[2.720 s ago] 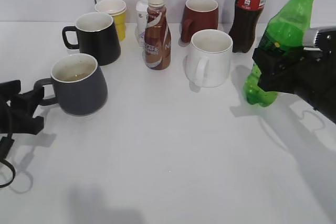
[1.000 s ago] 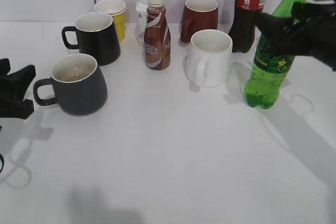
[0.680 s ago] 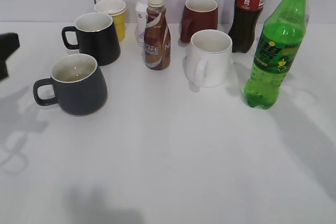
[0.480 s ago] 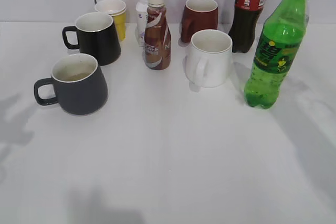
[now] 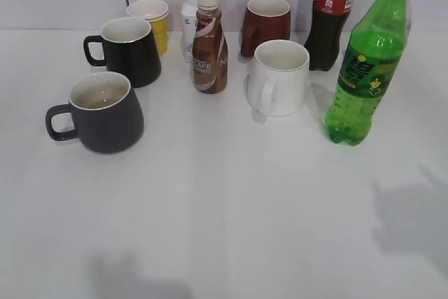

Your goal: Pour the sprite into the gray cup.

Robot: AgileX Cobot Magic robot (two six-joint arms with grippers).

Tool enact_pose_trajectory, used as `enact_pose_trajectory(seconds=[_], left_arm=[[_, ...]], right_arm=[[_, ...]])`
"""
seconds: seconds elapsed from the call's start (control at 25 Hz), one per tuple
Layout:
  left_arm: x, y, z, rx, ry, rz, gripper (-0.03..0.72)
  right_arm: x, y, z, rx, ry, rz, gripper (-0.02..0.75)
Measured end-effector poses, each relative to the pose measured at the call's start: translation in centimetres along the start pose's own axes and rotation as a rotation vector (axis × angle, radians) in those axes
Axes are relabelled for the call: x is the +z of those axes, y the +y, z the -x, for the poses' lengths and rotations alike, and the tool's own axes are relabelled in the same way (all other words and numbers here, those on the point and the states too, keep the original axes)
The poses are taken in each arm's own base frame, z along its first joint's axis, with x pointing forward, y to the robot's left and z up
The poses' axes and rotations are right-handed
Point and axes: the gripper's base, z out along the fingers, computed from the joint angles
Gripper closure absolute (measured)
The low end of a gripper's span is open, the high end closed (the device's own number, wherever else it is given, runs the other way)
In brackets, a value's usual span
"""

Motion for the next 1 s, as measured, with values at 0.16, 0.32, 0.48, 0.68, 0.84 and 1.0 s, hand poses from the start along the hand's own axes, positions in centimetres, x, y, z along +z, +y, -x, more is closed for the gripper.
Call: enact_pose_trajectory(seconds=[0.16, 0.32, 0.48, 0.68, 0.84, 1.0], left_arm=[[-2.6, 0.1, -2.7, -0.015, 0.124, 0.105, 0.309], [-4.5, -0.2, -4.5, -0.067, 0.138, 0.134, 0.309], [-5.0, 0.1, -5.7, -0.056, 0.182, 0.182, 0.309], [-4.2, 0.2, -6.1, -0.051, 0.175, 0.186, 0.313], [-3.4, 0.2, -6.1, -0.047, 0.135, 0.184, 0.326], [-3.3, 0.2, -6.0, -0.049, 0.12, 0.183, 0.338]], right_arm=[[-3.4, 0.5, -3.1, 0.002, 0.196, 0.055, 0.147], [-6.0, 0.6, -5.6, 0.0, 0.275, 0.062, 0.147], [-6.8, 0.7, -8.3, 0.012, 0.262, 0.061, 0.147], [-6.1, 0.8, -11.6, 0.016, 0.298, 0.059, 0.147], [-5.8, 0.5, -11.8, 0.002, 0.25, 0.032, 0.147], [-5.0, 0.4, -11.7, -0.005, 0.185, 0.015, 0.148]])
